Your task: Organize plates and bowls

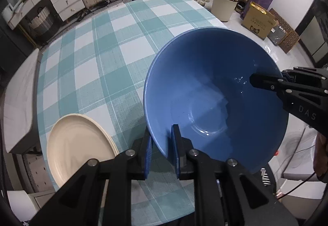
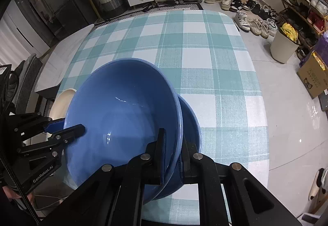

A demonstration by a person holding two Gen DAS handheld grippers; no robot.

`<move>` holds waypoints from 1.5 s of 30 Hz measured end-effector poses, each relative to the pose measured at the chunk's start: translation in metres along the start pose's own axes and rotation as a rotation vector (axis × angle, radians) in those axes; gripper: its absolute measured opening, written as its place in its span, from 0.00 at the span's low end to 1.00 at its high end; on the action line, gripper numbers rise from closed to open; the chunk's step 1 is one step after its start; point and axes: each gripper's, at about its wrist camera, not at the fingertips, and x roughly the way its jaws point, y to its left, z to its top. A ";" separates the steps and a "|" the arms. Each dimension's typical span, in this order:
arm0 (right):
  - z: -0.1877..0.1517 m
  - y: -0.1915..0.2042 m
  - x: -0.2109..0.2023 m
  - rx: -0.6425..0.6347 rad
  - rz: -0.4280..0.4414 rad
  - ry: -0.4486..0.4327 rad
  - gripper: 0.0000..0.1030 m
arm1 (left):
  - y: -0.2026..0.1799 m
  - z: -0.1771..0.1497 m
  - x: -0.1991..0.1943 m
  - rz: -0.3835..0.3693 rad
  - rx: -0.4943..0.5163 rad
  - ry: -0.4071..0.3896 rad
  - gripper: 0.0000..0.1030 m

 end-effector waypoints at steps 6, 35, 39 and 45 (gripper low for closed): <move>-0.006 -0.003 0.007 -0.010 -0.036 0.003 0.10 | -0.010 -0.001 0.007 0.039 0.032 0.004 0.15; -0.016 -0.001 0.006 -0.100 -0.140 -0.041 0.13 | -0.027 -0.007 0.034 0.071 0.076 0.003 0.27; -0.014 -0.010 0.000 -0.072 -0.120 -0.062 0.13 | -0.019 -0.007 0.029 0.073 0.034 -0.019 0.27; -0.013 -0.014 -0.011 -0.052 -0.083 -0.115 0.13 | -0.005 -0.009 0.008 0.007 -0.064 -0.111 0.37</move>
